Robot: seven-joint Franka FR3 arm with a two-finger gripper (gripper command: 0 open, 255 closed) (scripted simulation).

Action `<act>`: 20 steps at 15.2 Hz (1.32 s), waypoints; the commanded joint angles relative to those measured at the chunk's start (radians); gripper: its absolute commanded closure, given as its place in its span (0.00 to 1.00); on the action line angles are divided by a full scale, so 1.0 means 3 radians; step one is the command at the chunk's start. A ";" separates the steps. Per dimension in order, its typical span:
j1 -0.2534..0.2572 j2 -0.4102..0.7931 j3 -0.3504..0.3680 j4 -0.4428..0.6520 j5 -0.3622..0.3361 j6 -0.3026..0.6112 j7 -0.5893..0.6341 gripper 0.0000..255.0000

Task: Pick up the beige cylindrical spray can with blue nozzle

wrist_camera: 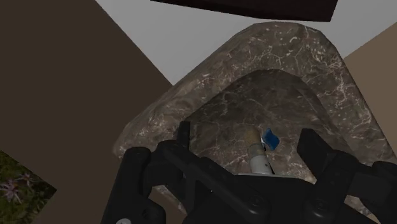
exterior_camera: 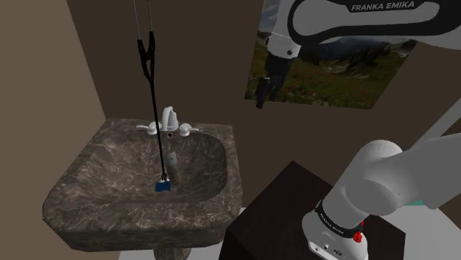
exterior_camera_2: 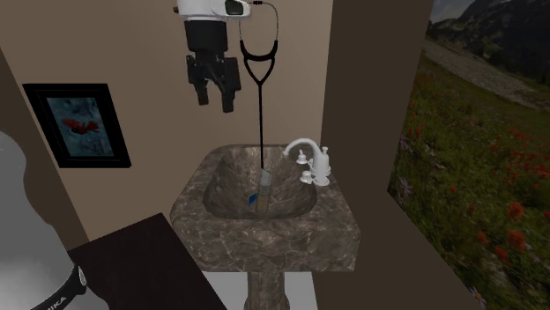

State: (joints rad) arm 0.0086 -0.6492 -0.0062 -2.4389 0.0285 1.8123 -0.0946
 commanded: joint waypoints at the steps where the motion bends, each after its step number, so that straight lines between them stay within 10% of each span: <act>1: 0.0048 0.0152 -0.0065 -0.0089 0.0040 0.0282 -0.0172 0.00; 20: 0.0548 0.2465 -0.0398 0.0553 0.1287 0.1971 -0.2326 0.00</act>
State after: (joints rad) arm 0.1701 0.0582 -0.1296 -2.2918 0.3857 2.3930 -0.7514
